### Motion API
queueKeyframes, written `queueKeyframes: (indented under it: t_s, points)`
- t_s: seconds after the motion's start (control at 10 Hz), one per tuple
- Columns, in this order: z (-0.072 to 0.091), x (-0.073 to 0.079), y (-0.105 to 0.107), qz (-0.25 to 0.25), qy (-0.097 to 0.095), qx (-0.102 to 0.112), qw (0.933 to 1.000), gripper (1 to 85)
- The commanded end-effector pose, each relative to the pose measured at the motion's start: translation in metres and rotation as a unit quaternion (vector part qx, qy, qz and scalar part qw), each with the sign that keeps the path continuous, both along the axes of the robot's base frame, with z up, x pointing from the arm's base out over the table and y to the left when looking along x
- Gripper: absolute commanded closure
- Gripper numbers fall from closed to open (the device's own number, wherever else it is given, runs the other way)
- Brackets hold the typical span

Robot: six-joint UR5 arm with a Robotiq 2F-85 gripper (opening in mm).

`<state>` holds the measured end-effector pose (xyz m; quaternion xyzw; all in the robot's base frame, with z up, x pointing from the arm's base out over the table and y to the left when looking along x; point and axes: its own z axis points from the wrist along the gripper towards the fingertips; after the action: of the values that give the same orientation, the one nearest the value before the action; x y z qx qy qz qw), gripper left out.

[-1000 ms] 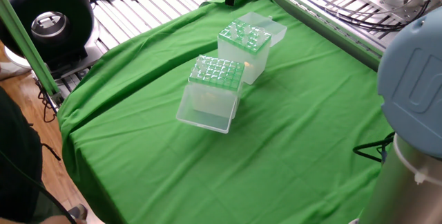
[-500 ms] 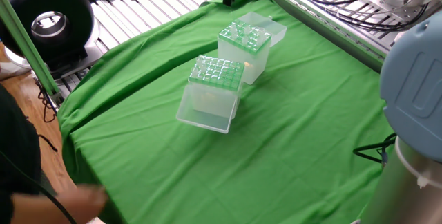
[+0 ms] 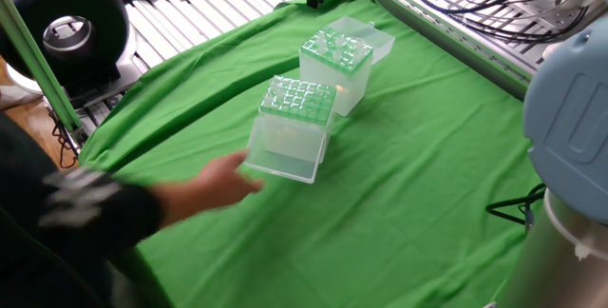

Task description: Insert a large pipette tip into the holder for large pipette tips

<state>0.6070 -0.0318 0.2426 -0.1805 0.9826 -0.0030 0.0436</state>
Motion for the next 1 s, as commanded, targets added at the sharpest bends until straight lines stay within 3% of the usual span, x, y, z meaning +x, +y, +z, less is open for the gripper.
queueKeyframes:
  t_s: [0.0, 0.1, 0.3, 0.4, 0.5, 0.7, 0.9]
  points:
    - [0.002, 0.003, 0.017, 0.131, -0.012, 0.021, 0.9911, 62.0]
    - [0.003, 0.001, 0.025, 0.170, -0.013, 0.033, 0.9847, 56.3]
    - [0.003, -0.005, 0.034, 0.188, -0.005, 0.050, 0.9809, 56.7]
    - [0.004, -0.009, 0.044, 0.173, 0.001, 0.062, 0.9829, 48.3]
    - [0.001, -0.009, 0.059, 0.143, 0.003, 0.045, 0.9887, 49.7]
    - [-0.004, -0.015, 0.104, 0.101, 0.001, 0.044, 0.9939, 51.7]
    - [-0.009, -0.028, 0.118, 0.085, -0.001, 0.037, 0.9957, 52.3]
